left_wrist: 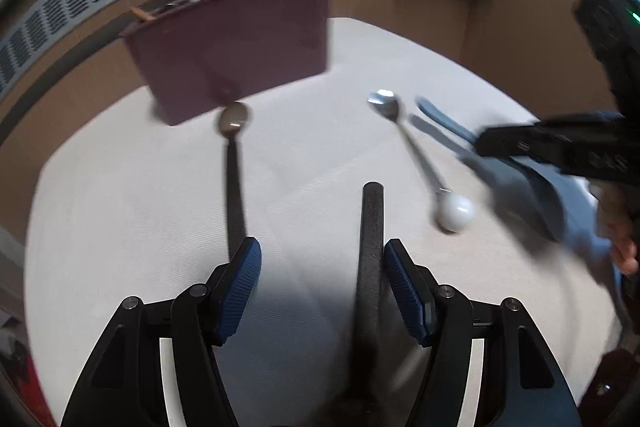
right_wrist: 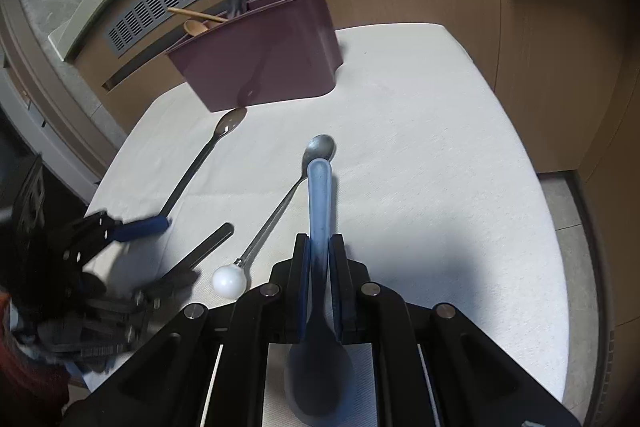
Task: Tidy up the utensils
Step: 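Grasp the light blue plastic spoon by its handle with the right tool, then grasp the black-handled spatula with the left tool while the right tool holds the blue spoon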
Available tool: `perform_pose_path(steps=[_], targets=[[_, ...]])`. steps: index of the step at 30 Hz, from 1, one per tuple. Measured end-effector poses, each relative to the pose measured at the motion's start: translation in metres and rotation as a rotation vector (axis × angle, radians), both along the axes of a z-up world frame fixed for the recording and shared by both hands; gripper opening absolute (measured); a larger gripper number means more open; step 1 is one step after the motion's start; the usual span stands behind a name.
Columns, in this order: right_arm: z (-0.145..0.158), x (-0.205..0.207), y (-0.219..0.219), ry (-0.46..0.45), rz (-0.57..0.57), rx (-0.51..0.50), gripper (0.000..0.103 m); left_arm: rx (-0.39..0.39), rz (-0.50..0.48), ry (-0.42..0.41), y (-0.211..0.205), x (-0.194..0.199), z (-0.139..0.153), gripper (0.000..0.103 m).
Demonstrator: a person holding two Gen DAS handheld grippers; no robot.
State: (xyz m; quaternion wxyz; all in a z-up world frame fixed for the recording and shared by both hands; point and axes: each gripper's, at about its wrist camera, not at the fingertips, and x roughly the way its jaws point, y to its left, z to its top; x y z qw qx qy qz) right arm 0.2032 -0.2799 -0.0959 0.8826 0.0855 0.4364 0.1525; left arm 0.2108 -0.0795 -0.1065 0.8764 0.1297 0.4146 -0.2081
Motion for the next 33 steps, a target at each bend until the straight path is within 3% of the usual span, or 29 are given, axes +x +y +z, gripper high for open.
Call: perform_pose_path(steps=[3, 5, 9, 14, 18, 28, 30, 33], targets=[[-0.002, -0.001, 0.002, 0.0, 0.004, -0.005, 0.009, -0.017, 0.068, 0.02, 0.014, 0.012, 0.0, 0.065], [-0.005, -0.001, 0.004, 0.004, 0.006, -0.016, 0.01, -0.074, 0.091, 0.064, 0.022, 0.016, 0.001, 0.064], [-0.008, 0.0, 0.007, 0.013, 0.009, -0.027, 0.011, -0.184, 0.061, 0.11, 0.023, 0.01, 0.005, 0.062], [-0.005, -0.003, 0.01, -0.006, 0.016, -0.049, 0.011, -0.146, 0.015, 0.102, 0.005, 0.002, 0.004, 0.058], [0.001, -0.01, 0.009, -0.057, 0.006, -0.075, 0.011, -0.196, 0.018, 0.125, 0.007, -0.001, 0.005, 0.058], [-0.004, -0.012, 0.007, -0.06, 0.003, -0.087, 0.011, -0.118, 0.2, 0.08, 0.043, 0.01, 0.005, 0.058], [-0.004, -0.013, 0.006, -0.063, 0.004, -0.091, 0.011, -0.161, 0.199, 0.094, 0.049, 0.011, 0.006, 0.058], [-0.004, -0.012, 0.007, -0.067, 0.009, -0.104, 0.011, -0.267, 0.087, 0.152, 0.041, 0.0, 0.008, 0.058]])
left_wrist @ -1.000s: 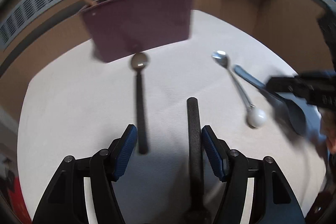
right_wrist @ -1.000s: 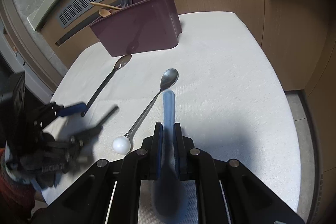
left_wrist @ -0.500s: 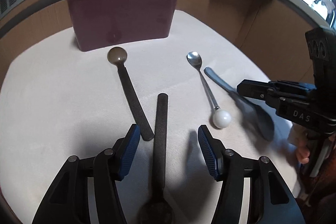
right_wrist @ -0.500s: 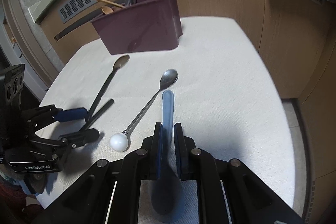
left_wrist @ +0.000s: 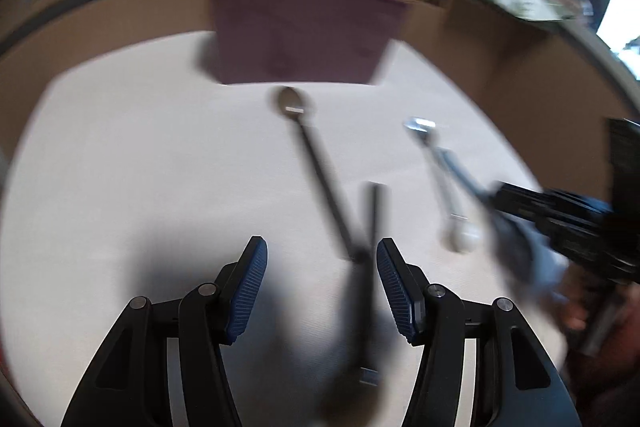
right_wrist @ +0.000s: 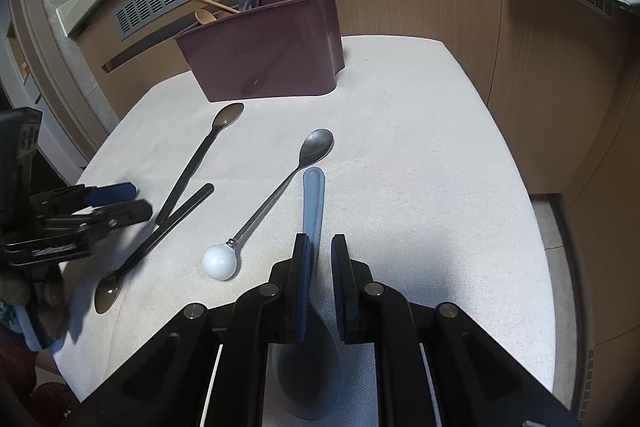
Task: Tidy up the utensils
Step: 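Grasp the black-handled spatula with the left tool while the right tool holds the blue spoon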
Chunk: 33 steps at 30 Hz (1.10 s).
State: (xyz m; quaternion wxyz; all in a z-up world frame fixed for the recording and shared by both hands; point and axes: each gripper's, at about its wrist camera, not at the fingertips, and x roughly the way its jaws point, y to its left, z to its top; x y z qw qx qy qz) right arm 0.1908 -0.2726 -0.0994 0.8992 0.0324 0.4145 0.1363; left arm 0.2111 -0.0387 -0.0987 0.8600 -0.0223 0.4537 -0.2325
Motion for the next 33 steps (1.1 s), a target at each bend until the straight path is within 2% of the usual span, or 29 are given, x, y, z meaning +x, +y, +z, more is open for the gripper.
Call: perform_pose_path(steps=[4, 7, 12, 15, 19, 26, 29, 32, 33], targets=[[0.001, 0.005, 0.005, 0.014, 0.025, -0.02, 0.011, -0.032, -0.113, 0.014, -0.025, -0.013, -0.001, 0.058], [0.002, 0.004, 0.01, 0.011, 0.033, -0.043, 0.011, -0.025, -0.148, 0.001, -0.041, -0.012, 0.0, 0.058], [0.001, 0.0, 0.011, 0.003, 0.025, -0.07, 0.011, -0.038, -0.129, 0.007, -0.045, 0.007, -0.002, 0.058], [0.001, 0.0, 0.011, -0.001, 0.025, -0.08, 0.011, -0.014, -0.115, 0.019, -0.041, 0.016, -0.007, 0.058], [0.001, 0.005, 0.015, 0.003, 0.042, -0.106, 0.012, -0.014, -0.121, 0.018, -0.036, 0.013, -0.008, 0.057], [-0.005, 0.03, 0.031, 0.044, 0.066, -0.168, 0.014, 0.061, -0.145, -0.001, -0.043, 0.006, -0.008, 0.057], [-0.004, 0.037, 0.032, 0.065, 0.076, -0.168, 0.015, 0.06, -0.127, 0.007, -0.044, 0.008, -0.008, 0.057], [-0.003, 0.036, 0.03, 0.064, 0.073, -0.166, 0.011, 0.075, -0.123, 0.016, -0.045, 0.011, -0.007, 0.052], [-0.003, 0.035, 0.029, 0.059, 0.065, -0.156, 0.011, 0.09, -0.114, 0.009, -0.045, 0.012, -0.006, 0.042]])
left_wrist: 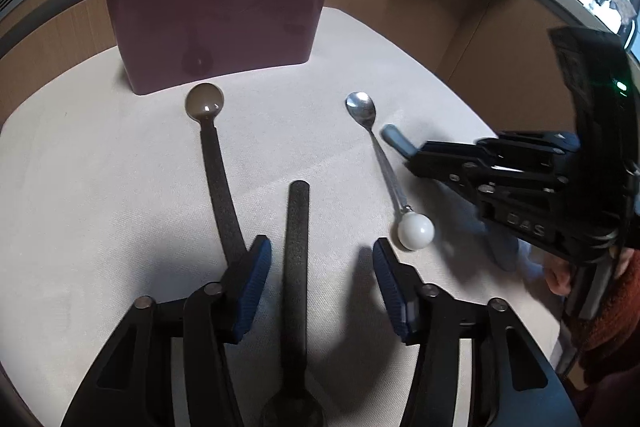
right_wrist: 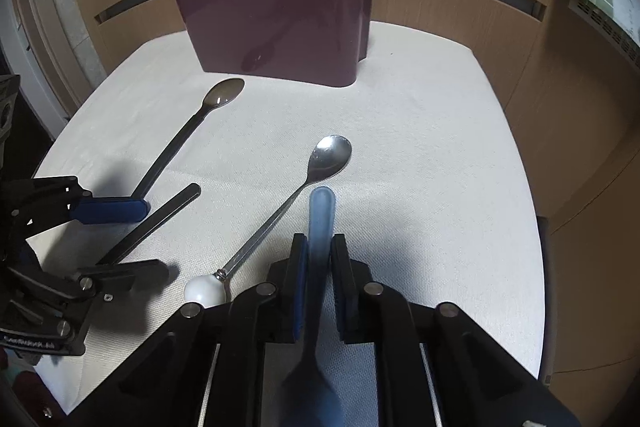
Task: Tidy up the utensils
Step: 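Grasp the black-handled spatula with the left tool while the right tool holds the blue spoon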
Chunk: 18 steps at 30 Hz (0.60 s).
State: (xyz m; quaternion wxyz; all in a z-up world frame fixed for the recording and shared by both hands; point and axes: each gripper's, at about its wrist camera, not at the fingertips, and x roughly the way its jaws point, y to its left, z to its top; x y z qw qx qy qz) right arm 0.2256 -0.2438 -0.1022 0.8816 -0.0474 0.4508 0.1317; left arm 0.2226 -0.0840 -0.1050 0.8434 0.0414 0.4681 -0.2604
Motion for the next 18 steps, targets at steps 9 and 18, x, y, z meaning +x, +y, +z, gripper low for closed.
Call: perform_pose_path(steps=[9, 18], targets=[[0.01, -0.026, -0.026, -0.084, -0.086, 0.08, 0.011, 0.116, 0.013, -0.054, -0.01, -0.004, -0.001, 0.015], [0.019, -0.032, -0.026, -0.12, -0.09, 0.104, 0.011, -0.01, 0.099, -0.046, 0.007, -0.008, 0.011, 0.013]])
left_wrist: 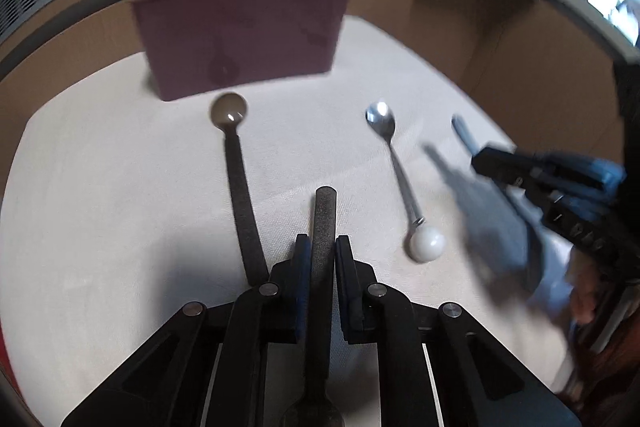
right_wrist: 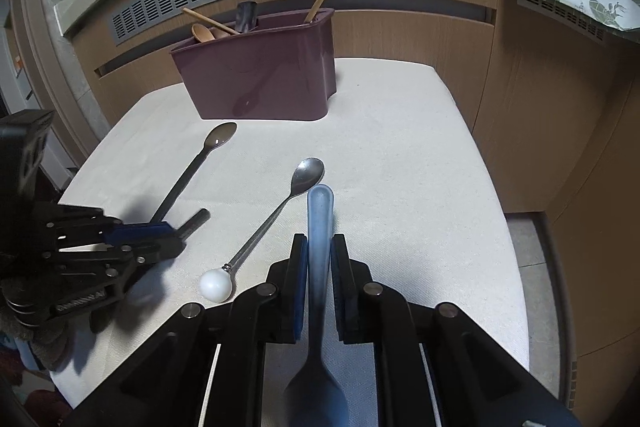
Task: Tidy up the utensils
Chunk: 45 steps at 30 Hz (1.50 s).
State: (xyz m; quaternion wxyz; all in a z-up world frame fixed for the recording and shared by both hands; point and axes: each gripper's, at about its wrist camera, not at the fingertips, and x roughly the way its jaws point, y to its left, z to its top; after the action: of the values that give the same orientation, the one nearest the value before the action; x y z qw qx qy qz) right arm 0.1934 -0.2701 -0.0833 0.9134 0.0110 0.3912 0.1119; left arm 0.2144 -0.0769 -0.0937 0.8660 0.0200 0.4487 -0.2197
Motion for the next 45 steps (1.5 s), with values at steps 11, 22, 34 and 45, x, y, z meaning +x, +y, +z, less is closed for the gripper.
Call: perform_pose_path(steps=[11, 22, 34, 45], targets=[[0.016, -0.006, -0.005, -0.033, -0.031, 0.035, 0.011, -0.166, 0.063, -0.16, 0.031, -0.024, 0.063, 0.012], [0.036, -0.012, 0.003, -0.093, -0.023, 0.015, 0.01, -0.213, 0.097, -0.23, 0.05, -0.034, 0.092, 0.004], [0.035, -0.009, 0.005, -0.078, -0.022, 0.007, 0.01, -0.195, 0.173, -0.215, 0.069, -0.029, 0.088, 0.004], [0.014, 0.0, 0.007, -0.015, -0.018, 0.0, 0.01, -0.213, 0.353, 0.078, 0.081, 0.03, 0.0, 0.017]])
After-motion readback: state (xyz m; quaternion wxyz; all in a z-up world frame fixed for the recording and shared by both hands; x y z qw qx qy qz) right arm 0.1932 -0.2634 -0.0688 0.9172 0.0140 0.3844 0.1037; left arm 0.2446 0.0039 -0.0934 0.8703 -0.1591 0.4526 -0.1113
